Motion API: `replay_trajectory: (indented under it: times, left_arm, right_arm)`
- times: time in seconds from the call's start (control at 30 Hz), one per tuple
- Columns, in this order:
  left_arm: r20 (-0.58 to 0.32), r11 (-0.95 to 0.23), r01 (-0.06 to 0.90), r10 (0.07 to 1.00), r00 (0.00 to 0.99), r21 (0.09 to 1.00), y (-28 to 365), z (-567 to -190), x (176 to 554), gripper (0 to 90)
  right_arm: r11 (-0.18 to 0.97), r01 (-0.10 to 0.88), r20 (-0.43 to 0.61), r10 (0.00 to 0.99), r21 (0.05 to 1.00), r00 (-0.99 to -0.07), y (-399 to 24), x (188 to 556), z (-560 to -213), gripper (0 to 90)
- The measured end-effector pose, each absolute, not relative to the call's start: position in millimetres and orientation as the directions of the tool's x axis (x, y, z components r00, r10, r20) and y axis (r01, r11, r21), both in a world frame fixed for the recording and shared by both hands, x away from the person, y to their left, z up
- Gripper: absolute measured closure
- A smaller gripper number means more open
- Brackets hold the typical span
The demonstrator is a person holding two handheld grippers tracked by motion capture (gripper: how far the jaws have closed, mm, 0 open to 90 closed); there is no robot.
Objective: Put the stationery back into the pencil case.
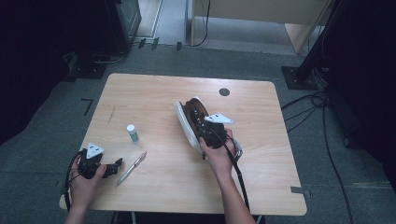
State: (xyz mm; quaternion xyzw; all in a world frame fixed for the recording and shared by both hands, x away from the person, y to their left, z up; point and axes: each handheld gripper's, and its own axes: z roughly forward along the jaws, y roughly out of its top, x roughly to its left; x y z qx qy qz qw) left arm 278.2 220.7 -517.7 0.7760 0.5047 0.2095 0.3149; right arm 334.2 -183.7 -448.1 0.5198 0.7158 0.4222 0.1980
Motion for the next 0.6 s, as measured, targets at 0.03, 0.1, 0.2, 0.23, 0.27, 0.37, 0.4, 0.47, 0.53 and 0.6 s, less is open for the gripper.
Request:
replay_trajectory:
  times: [0.03, 0.1, 0.2, 0.23, 0.27, 0.37, 0.4, 0.47, 0.53, 0.6]
  left_arm:
    - [0.008, -0.293, 0.651, 0.915, 0.403, 0.700, 221, -518, 278, 8.8]
    - [0.007, -0.292, 0.651, 0.915, 0.403, 0.700, 221, -518, 278, 8.8]
    - [0.007, -0.293, 0.651, 0.915, 0.403, 0.700, 221, -518, 278, 8.8]
    - [0.008, -0.293, 0.651, 0.915, 0.403, 0.700, 221, -518, 278, 8.8]
    - [0.008, -0.293, 0.651, 0.915, 0.403, 0.700, 221, -518, 278, 8.8]
    - [0.008, -0.293, 0.651, 0.915, 0.404, 0.700, 221, -518, 278, 8.8]
    - [0.008, -0.293, 0.651, 0.915, 0.404, 0.700, 221, -518, 278, 8.8]
    - [0.008, -0.293, 0.651, 0.915, 0.404, 0.700, 221, -518, 278, 8.8]
    - [0.008, -0.293, 0.651, 0.915, 0.404, 0.700, 221, -518, 278, 8.8]
    - [0.008, -0.293, 0.651, 0.915, 0.404, 0.700, 221, -518, 278, 8.8]
  right_arm:
    - [0.108, 0.581, 0.152, 0.912, 0.807, -0.381, -183, 335, -449, 78.6]
    - [0.123, 0.591, 0.135, 0.918, 0.797, -0.373, -181, 336, -451, 78.6]
    - [0.148, 0.600, 0.109, 0.923, 0.786, -0.370, -178, 336, -454, 78.6]
    - [0.158, 0.603, 0.099, 0.924, 0.782, -0.370, -176, 337, -455, 78.6]
    - [0.166, 0.606, 0.090, 0.925, 0.778, -0.368, -175, 337, -456, 78.6]
    - [0.173, 0.621, 0.087, 0.927, 0.764, -0.365, -172, 338, -458, 78.6]
    - [0.172, 0.625, 0.088, 0.927, 0.762, -0.364, -172, 339, -458, 78.6]
    - [0.171, 0.632, 0.090, 0.929, 0.756, -0.358, -172, 340, -458, 78.6]
    - [0.176, 0.643, 0.093, 0.928, 0.745, -0.361, -172, 341, -459, 78.6]
    - [0.186, 0.646, 0.084, 0.928, 0.740, -0.363, -171, 341, -459, 78.6]
